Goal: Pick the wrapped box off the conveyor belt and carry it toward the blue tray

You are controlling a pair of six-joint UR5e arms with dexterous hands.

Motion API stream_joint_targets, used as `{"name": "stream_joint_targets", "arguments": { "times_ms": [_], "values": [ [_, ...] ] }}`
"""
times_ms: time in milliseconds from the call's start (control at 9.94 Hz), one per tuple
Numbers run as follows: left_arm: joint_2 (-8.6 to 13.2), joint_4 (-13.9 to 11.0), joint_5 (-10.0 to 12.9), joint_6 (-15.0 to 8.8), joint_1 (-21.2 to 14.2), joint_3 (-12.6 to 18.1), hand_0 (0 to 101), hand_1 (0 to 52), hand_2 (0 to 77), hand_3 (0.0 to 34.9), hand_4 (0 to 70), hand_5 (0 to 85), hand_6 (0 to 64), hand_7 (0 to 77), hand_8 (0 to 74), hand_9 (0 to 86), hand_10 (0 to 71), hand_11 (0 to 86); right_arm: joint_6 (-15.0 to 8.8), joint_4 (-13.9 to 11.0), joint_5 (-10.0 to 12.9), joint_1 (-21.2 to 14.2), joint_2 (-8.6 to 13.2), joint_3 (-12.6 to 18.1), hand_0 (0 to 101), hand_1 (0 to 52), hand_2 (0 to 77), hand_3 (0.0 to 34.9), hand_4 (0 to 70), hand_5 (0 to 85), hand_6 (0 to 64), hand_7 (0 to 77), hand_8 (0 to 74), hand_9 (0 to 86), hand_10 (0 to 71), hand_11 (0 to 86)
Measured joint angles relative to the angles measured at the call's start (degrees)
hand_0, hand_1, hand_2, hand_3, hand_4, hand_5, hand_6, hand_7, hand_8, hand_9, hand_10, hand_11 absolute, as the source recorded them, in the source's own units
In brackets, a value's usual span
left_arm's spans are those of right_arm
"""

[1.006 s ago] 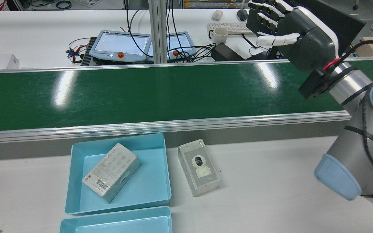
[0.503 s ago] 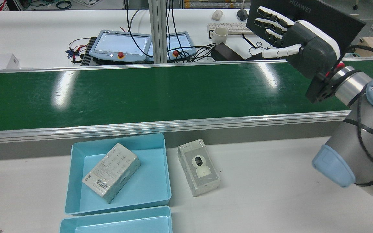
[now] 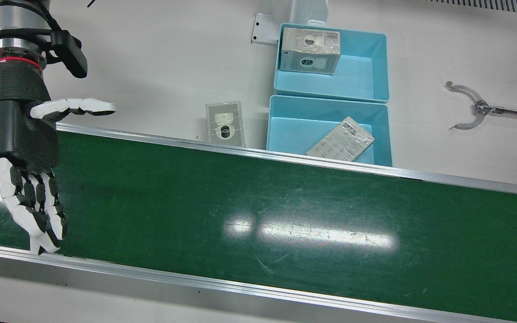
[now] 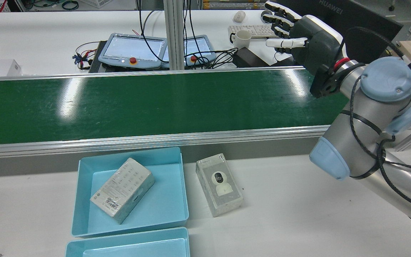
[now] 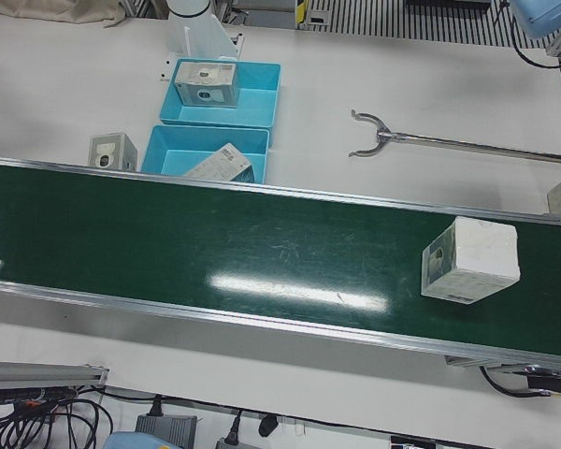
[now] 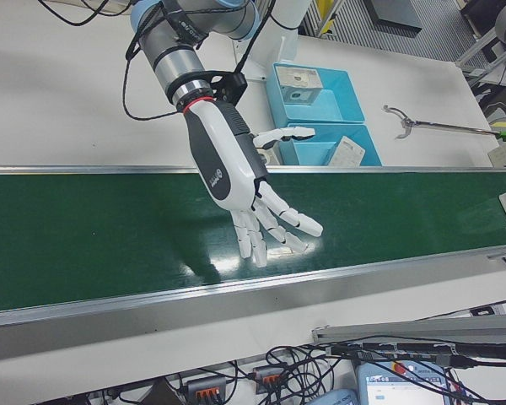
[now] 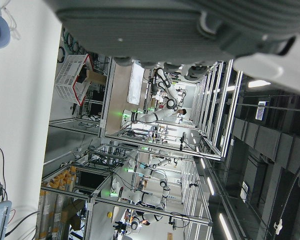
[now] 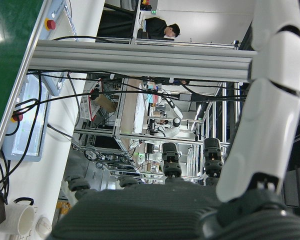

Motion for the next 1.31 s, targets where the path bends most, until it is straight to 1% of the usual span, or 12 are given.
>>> {"name": "stream_joint_targets", "arguments": {
  "times_ms": [101,201,503,604,704,906,1006,1308],
  "values": [
    [0.0,0.0,0.0,0.0,0.0,0.0,0,0.0,1.1,0.0,0.0,0.5,0.0,0.5,0.5,0.0,0.0,0.0,0.6,0.1,0.1,-0.4,0.7,-0.7,43,11.5,14.2,30.2,8.7,13.1,0.0,14.7,0.0,1.6,1.6,3.3],
    [0.0,0.0,0.0,0.0,0.0,0.0,0,0.0,1.1,0.0,0.0,0.5,0.0,0.5,0.5,0.0,0.0,0.0,1.1,0.1,0.1,-0.6,1.0,-1.2,43,11.5,14.2,30.2,8.7,13.6,0.0,15.3,0.0,1.6,3.3,4.9],
    [0.0,0.0,0.0,0.0,0.0,0.0,0,0.0,0.5,0.0,0.0,0.5,0.0,0.5,0.0,0.5,0.0,0.0,1.6,0.2,0.5,-1.2,1.0,-1.3,43,11.5,15.3,30.2,8.2,13.6,0.0,14.7,0.0,1.6,1.6,4.9],
    [0.0,0.0,0.0,0.0,0.0,0.0,0,0.0,0.5,0.0,0.0,0.5,0.0,0.5,0.0,0.5,0.0,0.0,1.7,0.2,0.6,-1.2,0.8,-1.1,43,11.5,15.3,30.2,8.2,13.6,0.0,15.3,0.0,1.6,2.7,4.4],
    [0.0,0.0,0.0,0.0,0.0,0.0,0,0.0,1.1,0.0,0.0,0.5,0.0,0.5,0.5,0.0,0.5,0.0,1.7,0.3,0.6,-1.0,0.2,-0.7,43,11.5,15.3,30.2,8.2,12.0,0.0,13.1,0.0,1.6,2.7,4.4],
    [0.0,0.0,0.0,0.0,0.0,0.0,0,0.0,0.5,0.0,0.0,0.5,0.0,0.5,0.5,0.0,0.5,0.0,1.8,0.3,0.6,-1.1,-1.5,0.3,42,11.5,15.3,30.2,8.2,11.5,0.0,13.1,0.0,1.6,2.7,4.4],
    [0.0,0.0,0.0,0.0,0.0,0.0,0,0.0,1.1,0.0,0.0,0.5,0.0,0.5,0.5,0.5,0.5,0.0,1.7,0.3,0.6,-1.2,-1.8,0.5,42,11.5,15.3,30.1,8.2,13.6,0.0,13.1,0.0,1.6,2.7,5.4],
    [0.0,0.0,0.0,0.0,0.0,0.0,0,0.0,0.5,0.0,0.0,0.5,0.0,0.5,0.5,0.0,0.5,0.0,1.7,0.3,0.6,-1.0,-1.9,0.6,42,11.5,16.4,30.2,8.2,13.6,0.0,13.1,0.0,1.6,2.7,5.4]
  ]
}}
